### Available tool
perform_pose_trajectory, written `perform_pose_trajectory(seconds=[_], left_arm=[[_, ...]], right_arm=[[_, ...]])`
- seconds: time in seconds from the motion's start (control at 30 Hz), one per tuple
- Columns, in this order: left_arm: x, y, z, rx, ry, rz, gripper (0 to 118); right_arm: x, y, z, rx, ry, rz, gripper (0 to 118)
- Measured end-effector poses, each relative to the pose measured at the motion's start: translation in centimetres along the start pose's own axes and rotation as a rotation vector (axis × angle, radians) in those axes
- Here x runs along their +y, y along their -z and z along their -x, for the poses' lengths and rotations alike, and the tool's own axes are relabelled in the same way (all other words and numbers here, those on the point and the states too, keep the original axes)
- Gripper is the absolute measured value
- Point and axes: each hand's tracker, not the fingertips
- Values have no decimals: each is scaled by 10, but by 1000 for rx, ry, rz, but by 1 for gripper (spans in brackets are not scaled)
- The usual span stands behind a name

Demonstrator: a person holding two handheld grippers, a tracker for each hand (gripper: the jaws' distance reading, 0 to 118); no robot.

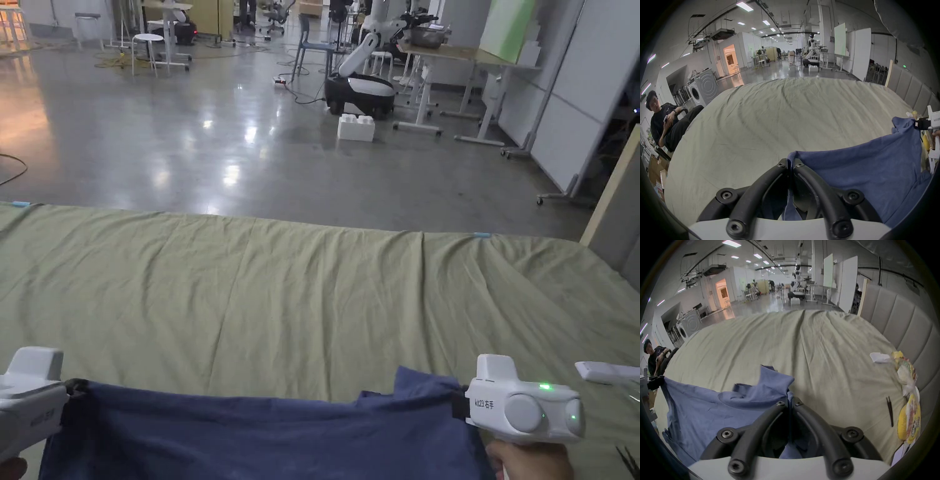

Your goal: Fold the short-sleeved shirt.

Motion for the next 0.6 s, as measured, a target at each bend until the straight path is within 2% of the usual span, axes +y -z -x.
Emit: perform_pose_trajectory(seconds=[0.13, 0.27, 0.33, 0.47, 0.6], left_arm=[[10, -28, -2, -3, 12, -48, 5], [28, -60, 3, -6, -6, -103, 5], [42, -81, 8, -5, -26, -161, 5], [77, -124, 22, -12, -72, -253, 5], [117, -165, 34, -13, -90, -331, 5]], right_arm=[[16, -39, 4, -26, -46, -100, 3], [38, -81, 5, -29, -43, -188, 3], [51, -107, 8, -61, -81, -258, 3], [80, -158, 6, -68, -58, -388, 3], [112, -205, 7, -90, -74, -492, 3]])
